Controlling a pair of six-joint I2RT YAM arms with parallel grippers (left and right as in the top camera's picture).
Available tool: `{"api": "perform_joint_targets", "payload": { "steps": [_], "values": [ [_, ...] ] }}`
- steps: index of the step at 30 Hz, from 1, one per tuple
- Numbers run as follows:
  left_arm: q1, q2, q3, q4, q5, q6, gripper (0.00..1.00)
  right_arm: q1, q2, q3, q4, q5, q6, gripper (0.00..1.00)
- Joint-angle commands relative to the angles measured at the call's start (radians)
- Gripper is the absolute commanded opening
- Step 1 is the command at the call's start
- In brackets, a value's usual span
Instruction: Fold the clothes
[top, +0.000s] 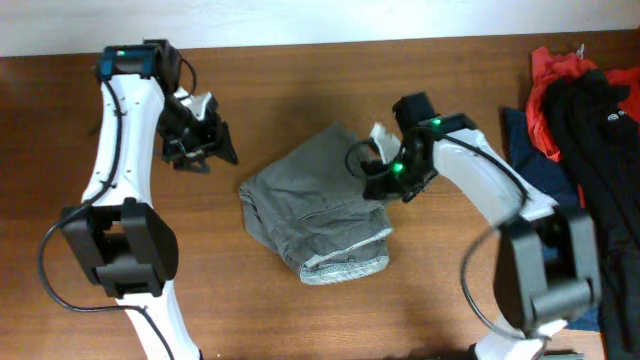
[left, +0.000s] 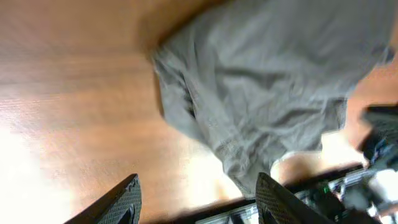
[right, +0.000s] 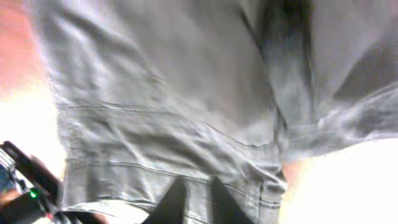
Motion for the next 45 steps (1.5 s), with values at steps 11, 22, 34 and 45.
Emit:
{"api": "perform_joint_targets", "payload": {
  "steps": [11,22,34,45],
  "values": [
    [-0.076,-0.014,-0.398,0.131,0.107,0.016,0.63,-0.005,0.104,0.016,0.092,-0.014,-0.002,0.42],
    [-0.053,-0.610,-1.009,0.542,0.119,-0.323,0.99,-0.005,0.172,0.015,0.092,0.007,0.172,0.46],
    [-0.054,-0.506,-1.396,1.235,0.372,-0.724,0.99,-0.003,0.177,0.014,0.098,0.016,0.252,0.47],
    [-0.165,-0.298,-1.396,1.663,0.387,-0.983,0.96,0.049,0.177,0.014,0.104,0.025,0.244,0.47]
  ]
}}
